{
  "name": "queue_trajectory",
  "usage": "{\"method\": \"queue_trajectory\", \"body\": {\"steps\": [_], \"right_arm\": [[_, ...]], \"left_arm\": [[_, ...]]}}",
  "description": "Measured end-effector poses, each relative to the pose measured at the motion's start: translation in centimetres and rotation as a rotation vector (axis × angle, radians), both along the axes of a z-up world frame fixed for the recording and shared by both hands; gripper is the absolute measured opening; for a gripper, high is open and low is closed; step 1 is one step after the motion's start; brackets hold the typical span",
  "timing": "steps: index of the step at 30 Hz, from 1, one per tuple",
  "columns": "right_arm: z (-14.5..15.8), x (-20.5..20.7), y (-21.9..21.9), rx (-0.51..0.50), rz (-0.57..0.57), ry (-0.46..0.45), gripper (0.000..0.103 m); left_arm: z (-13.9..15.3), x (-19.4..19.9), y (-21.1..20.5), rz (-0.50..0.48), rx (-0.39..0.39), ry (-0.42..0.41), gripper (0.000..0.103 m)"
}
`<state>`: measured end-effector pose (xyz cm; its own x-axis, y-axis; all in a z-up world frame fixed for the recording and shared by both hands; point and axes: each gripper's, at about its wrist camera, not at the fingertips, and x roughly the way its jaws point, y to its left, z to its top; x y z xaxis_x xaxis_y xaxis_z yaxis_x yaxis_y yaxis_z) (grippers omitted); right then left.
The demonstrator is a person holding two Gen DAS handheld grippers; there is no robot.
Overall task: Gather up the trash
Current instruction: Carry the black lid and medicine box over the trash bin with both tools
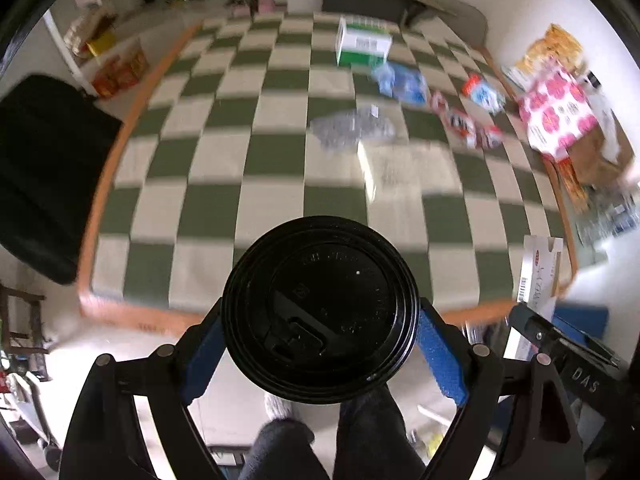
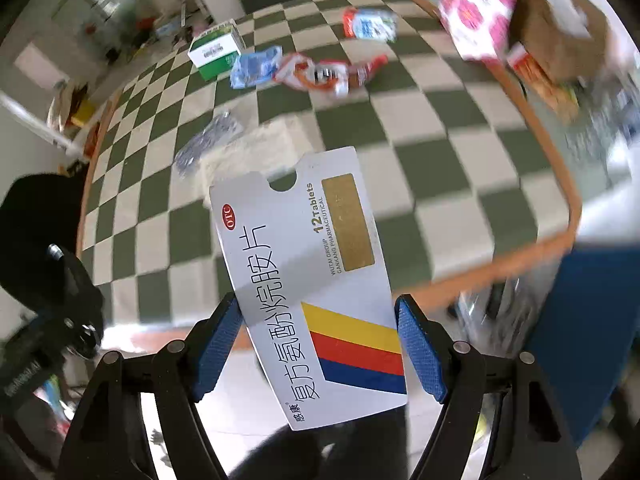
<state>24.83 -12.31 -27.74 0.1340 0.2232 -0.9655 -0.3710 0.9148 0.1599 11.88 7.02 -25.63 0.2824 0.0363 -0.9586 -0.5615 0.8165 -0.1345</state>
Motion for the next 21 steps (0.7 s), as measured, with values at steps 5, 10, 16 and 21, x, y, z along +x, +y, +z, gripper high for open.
{"method": "queue_trajectory", "body": {"steps": [5, 10, 16, 21], "right_arm": [[-4.0, -5.8, -1.7, 0.015, -0.108, 0.122, 0.079], [-12.2, -10.1, -3.1, -0.023, -0.170, 0.266, 0.079], [-25.2, -12.0, -4.0, -0.034, -0.210, 0.366, 0.079], [-37.4, -13.0, -3.9, -0.003, -0.224, 0.456, 0.079]], "left_arm": [[-6.5, -5.2, 0.4, 0.008, -0.178, 0.088, 0.087], [-17.1, -8.4, 1.1, 0.069, -0.340, 0.179, 0.087], [-32.3, -9.0, 1.2, 0.117, -0.486, 0.280, 0.089], [-42.2, -9.6, 1.0, 0.131, -0.491, 0.354, 0.099]]}}
